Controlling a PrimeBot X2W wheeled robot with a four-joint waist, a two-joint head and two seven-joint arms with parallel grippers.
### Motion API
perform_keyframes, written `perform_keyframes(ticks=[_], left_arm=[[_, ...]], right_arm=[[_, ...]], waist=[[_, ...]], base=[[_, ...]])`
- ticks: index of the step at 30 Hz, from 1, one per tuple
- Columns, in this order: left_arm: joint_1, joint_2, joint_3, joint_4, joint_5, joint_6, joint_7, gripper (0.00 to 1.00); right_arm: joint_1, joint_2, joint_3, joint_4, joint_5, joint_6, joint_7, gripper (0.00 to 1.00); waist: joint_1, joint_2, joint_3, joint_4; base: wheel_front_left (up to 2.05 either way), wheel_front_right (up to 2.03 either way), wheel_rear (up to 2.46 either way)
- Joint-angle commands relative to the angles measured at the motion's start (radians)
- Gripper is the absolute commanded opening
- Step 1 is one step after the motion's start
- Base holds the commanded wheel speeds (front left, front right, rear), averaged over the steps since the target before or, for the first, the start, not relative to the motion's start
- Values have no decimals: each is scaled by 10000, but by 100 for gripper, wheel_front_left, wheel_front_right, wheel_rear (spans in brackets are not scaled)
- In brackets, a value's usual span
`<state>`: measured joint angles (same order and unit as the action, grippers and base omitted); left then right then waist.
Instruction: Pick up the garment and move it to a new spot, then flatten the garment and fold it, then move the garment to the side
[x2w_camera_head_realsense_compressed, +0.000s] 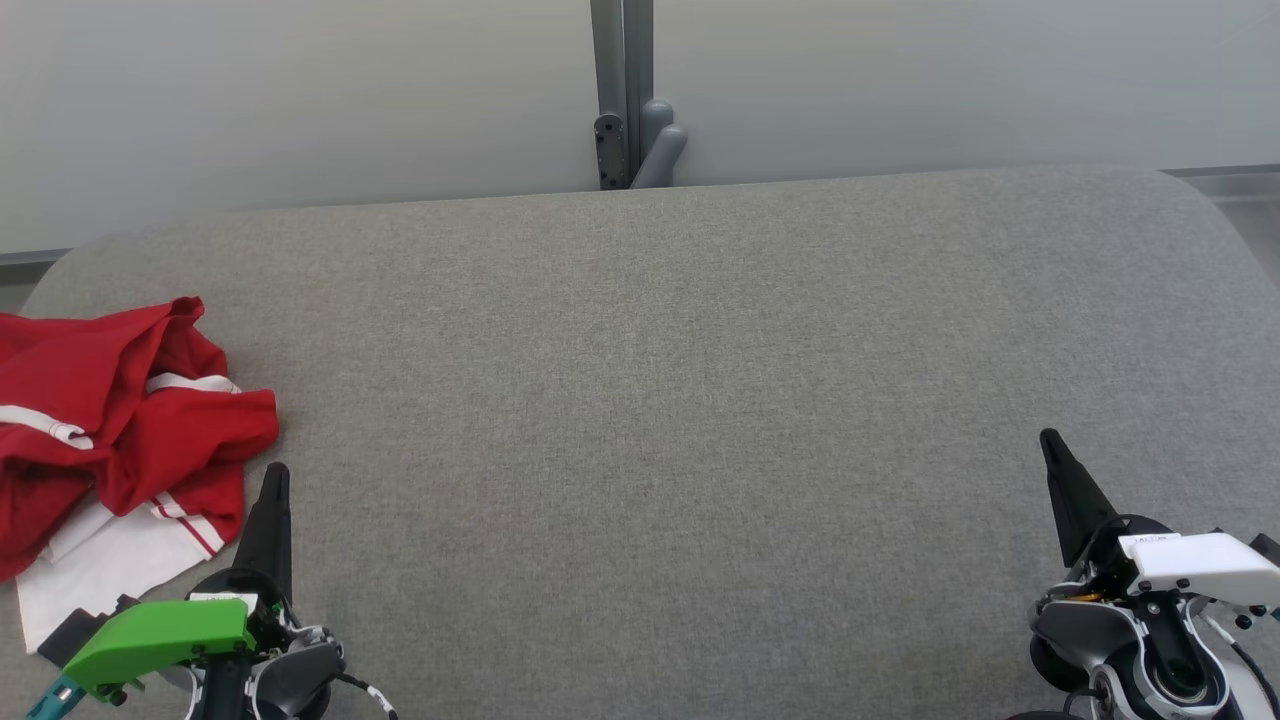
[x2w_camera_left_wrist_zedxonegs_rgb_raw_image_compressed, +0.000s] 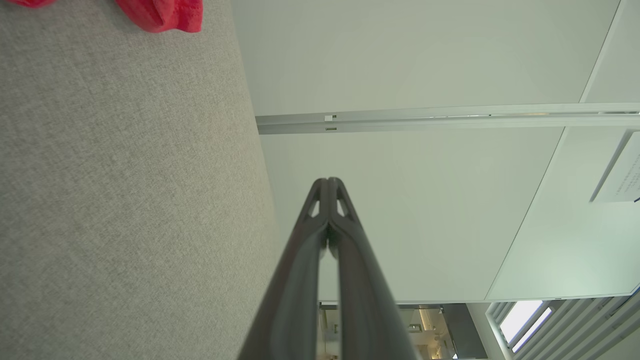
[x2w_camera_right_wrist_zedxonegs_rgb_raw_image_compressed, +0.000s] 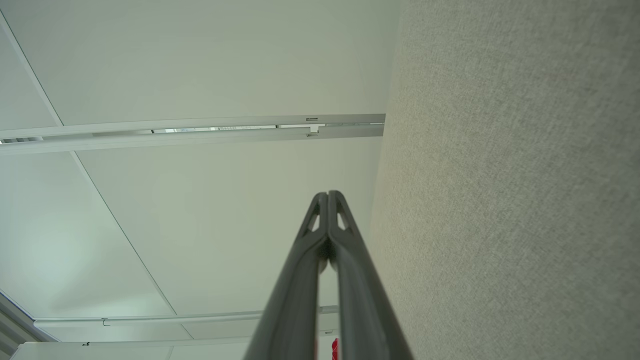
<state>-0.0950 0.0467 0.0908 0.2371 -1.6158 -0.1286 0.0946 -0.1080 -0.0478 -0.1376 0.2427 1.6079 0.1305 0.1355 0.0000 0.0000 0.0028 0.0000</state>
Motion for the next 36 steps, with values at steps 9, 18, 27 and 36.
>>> perform_keyframes(ticks=[9,18,27,36], left_arm=[[-143,69,8,-12,-8,-46,-3,0],[-143,69,8,-13,-8,-46,-4,0],[-144,69,8,-13,-7,-46,-4,0],[127,-46,-13,195,4,13,-5,100]], right_arm=[[70,-47,-2,-35,59,4,31,0],[70,-47,-2,-35,59,4,31,0],[70,-47,-2,-35,59,4,31,0],[83,63,9,192,-7,-2,-6,100]], waist=[[0,0,0,0],[0,0,0,0],[0,0,0,0],[0,0,1,0]], base=[[0,0,0],[0,0,0],[0,0,0],[0,0,0]])
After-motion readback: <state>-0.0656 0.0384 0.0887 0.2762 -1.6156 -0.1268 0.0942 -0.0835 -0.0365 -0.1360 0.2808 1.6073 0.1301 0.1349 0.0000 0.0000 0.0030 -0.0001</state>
